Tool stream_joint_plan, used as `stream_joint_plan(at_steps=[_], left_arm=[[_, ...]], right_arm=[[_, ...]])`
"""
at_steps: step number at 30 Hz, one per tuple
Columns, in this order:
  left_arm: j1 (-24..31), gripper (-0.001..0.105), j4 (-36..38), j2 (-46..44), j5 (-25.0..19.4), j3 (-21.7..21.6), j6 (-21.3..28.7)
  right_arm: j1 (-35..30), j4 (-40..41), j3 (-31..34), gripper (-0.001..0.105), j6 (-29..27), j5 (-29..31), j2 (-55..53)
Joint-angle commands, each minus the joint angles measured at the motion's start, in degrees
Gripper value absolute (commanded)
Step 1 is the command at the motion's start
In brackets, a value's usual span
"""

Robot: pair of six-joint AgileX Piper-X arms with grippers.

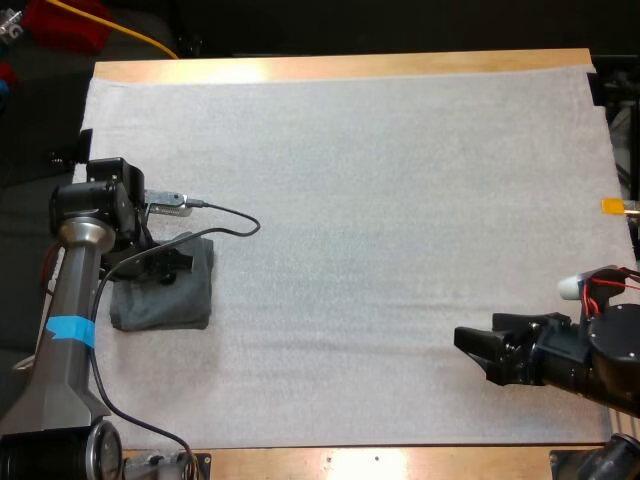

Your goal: Pick towel from pile, fold and stack

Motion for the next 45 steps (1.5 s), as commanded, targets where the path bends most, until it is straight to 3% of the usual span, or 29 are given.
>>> stream_joint_plan(at_steps=[1, 6, 14, 20, 26, 36, 45], left_arm=[[0.0, 0.069, 0.0, -0.4, 2.3, 0.0, -0.8], [0.0, 0.069, -1.0, -0.3, 8.7, 3.1, -0.9], [0.0, 0.069, -11.2, -0.2, 8.7, 12.9, -3.0], [0.0, 0.069, -16.4, -0.2, 8.7, 15.7, -3.3], [0.0, 0.069, -15.5, -0.5, 8.7, 14.2, -2.9], [0.0, 0.069, -18.2, -5.6, 8.7, 5.6, -2.9], [0.0, 0.069, -20.2, -1.1, 8.7, 5.6, -4.8]], right_arm=[[0.0, -1.0, -0.2, 0.065, -0.3, -0.8, -0.2], [0.0, -1.0, -0.2, 0.065, -0.3, -0.8, -0.2], [0.0, -1.0, -0.2, 0.065, -0.3, -0.8, -0.2], [0.0, -1.0, -0.2, 0.065, -0.3, -0.8, -0.2], [0.0, -1.0, -0.2, 0.065, -0.3, -0.8, -0.2], [0.0, -1.0, -0.2, 0.065, -0.3, -0.8, -0.2], [0.0, -4.2, -0.2, 0.065, 1.1, -0.8, -0.2]])
